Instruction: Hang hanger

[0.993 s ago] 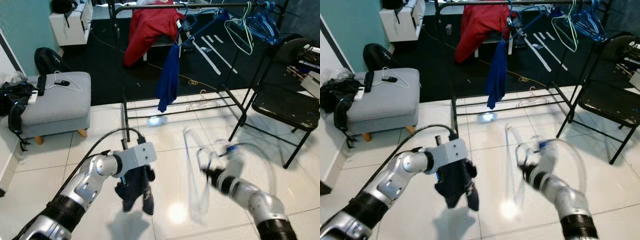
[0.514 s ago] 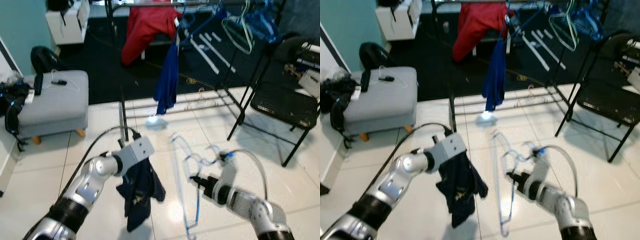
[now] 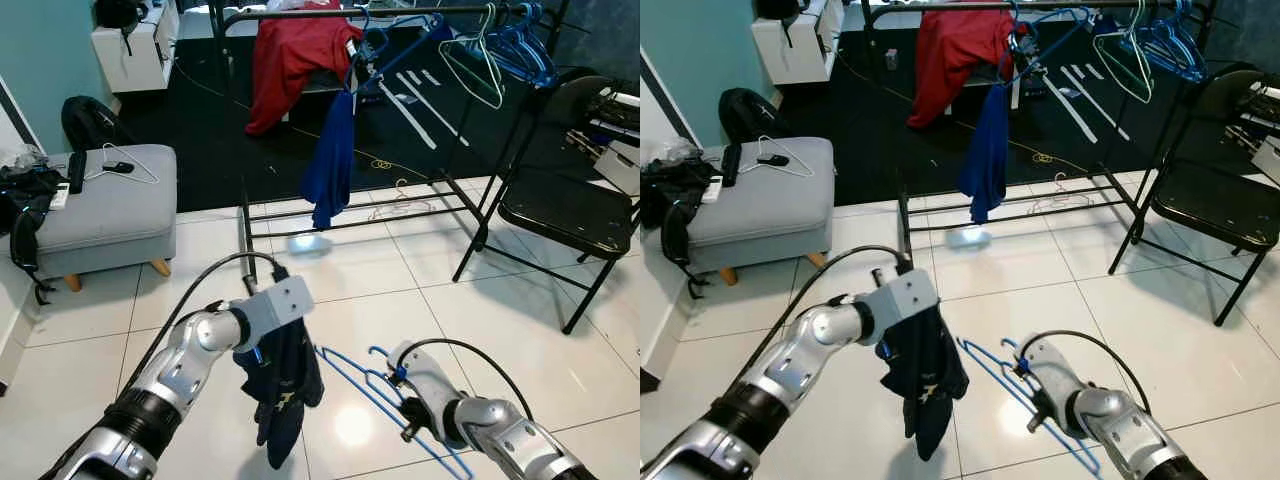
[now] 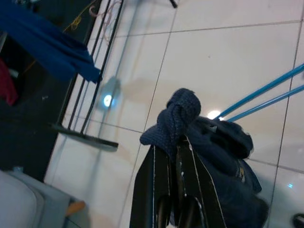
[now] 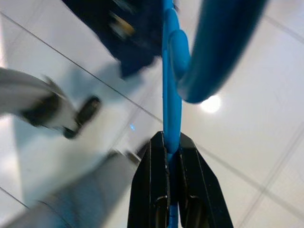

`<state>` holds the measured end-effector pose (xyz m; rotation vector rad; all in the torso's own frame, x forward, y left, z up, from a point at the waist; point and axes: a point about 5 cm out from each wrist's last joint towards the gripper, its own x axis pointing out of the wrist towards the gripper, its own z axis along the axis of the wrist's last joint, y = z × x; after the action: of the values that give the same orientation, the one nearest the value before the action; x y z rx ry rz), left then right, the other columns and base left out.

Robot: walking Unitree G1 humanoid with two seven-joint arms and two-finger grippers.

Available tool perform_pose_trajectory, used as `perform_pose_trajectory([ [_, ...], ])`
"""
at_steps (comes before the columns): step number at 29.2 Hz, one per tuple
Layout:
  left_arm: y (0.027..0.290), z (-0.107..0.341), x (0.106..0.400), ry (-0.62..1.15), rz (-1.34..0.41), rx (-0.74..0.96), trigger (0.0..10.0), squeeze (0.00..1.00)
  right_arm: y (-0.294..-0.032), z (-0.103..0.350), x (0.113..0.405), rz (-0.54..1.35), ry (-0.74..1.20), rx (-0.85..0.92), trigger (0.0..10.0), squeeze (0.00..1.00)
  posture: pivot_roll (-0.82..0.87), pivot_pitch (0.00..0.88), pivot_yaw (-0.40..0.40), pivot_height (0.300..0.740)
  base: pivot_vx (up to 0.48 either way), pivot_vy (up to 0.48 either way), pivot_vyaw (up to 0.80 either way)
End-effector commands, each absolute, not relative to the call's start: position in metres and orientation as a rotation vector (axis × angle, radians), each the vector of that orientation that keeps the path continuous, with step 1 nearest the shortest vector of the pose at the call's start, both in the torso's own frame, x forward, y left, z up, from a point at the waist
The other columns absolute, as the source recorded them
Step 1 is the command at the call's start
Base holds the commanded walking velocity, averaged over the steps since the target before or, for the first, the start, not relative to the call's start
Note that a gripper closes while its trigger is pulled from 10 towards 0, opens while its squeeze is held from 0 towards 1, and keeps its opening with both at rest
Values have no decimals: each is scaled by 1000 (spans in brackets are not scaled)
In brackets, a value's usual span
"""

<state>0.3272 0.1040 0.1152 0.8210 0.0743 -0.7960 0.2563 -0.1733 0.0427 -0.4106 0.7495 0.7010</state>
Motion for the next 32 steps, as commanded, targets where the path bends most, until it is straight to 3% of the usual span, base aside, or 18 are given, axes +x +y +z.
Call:
perform_pose_trajectory([
  [1, 110, 115, 331, 86, -795, 877, 10000, 0, -167, 46, 250, 778, 761, -400, 10000, 0, -54, 91, -7, 740, 0, 0, 0],
  [5, 111, 118, 334, 93, -778, 881, 10000, 0, -163, 46, 246, 843, 756, -417, 10000, 0, -54, 88, -5, 740, 0, 0, 0],
  [7, 111, 122, 341, 119, -733, 848, 10000, 0, -152, 47, 238, 964, 720, -429, 10000, 0, -57, 86, -2, 740, 0, 0, 0],
  [12, 109, 124, 344, 132, -715, 799, 10000, 0, -149, 46, 235, 1005, 718, -432, 10000, 0, -58, 83, -1, 740, 0, 0, 0],
  [19, 108, 124, 346, 144, -694, 760, 10000, 0, -153, 41, 227, 1035, 798, -450, 10000, 0, -61, 75, -6, 740, 0, 0, 0],
  [26, 113, 115, 348, 229, -647, 605, 10000, 0, -167, 25, 207, 1094, 924, -466, 10000, 0, -65, 70, -7, 740, 0, 0, 0],
  [32, 144, 95, 354, 390, -429, 640, 10000, 0, -161, 4, 191, 1132, 984, -487, 10000, 0, -65, 82, -9, 740, 0, 0, 0],
])
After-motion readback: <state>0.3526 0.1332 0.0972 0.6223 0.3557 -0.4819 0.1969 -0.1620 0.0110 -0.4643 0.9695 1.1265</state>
